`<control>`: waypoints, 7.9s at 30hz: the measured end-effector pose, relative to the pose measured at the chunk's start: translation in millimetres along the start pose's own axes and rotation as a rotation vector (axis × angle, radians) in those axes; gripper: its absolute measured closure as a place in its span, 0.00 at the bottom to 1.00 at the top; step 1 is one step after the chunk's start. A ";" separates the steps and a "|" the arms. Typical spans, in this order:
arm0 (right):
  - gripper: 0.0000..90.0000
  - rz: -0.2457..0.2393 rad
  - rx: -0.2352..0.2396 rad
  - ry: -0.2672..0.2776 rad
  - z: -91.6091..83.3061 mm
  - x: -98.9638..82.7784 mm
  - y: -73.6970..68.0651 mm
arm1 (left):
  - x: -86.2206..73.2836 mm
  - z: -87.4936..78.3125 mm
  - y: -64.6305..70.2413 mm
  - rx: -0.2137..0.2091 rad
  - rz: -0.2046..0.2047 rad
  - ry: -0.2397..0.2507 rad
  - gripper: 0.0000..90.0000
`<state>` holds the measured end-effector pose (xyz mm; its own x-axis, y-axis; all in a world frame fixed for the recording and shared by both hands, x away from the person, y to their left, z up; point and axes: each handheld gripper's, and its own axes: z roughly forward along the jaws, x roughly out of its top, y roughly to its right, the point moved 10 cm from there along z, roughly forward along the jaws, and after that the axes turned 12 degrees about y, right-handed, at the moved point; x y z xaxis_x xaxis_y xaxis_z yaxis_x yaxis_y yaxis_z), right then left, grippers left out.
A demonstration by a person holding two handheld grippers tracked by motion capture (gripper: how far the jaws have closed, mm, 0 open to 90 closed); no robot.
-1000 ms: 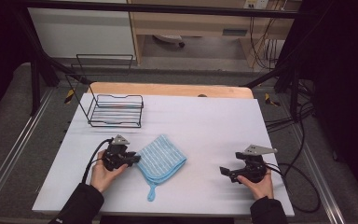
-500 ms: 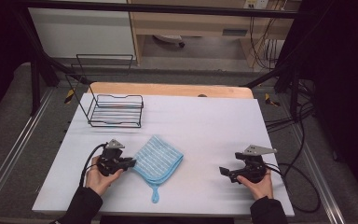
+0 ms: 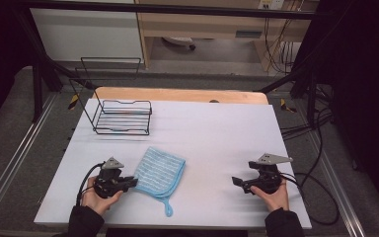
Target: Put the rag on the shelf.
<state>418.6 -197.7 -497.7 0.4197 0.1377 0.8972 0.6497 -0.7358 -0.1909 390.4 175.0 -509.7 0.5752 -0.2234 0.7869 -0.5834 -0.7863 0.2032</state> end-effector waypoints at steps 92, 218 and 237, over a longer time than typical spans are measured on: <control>0.02 -0.032 -0.022 -0.002 16.4 11.5 -10.5 | 34.2 43.8 -46.4 0.047 -0.033 0.043 0.89; 0.89 -0.058 0.133 0.197 133.5 136.1 -181.7 | 113.9 -49.7 -29.0 -0.002 0.074 0.457 0.91; 0.89 -0.128 0.137 0.309 135.0 185.0 -201.4 | 147.9 -83.6 -42.0 0.028 0.076 0.579 0.91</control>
<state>450.9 65.6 -347.0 0.1319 0.0006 0.9913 0.7724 -0.6268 -0.1024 451.9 223.1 -353.1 0.1208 0.0648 0.9906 -0.5908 -0.7972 0.1242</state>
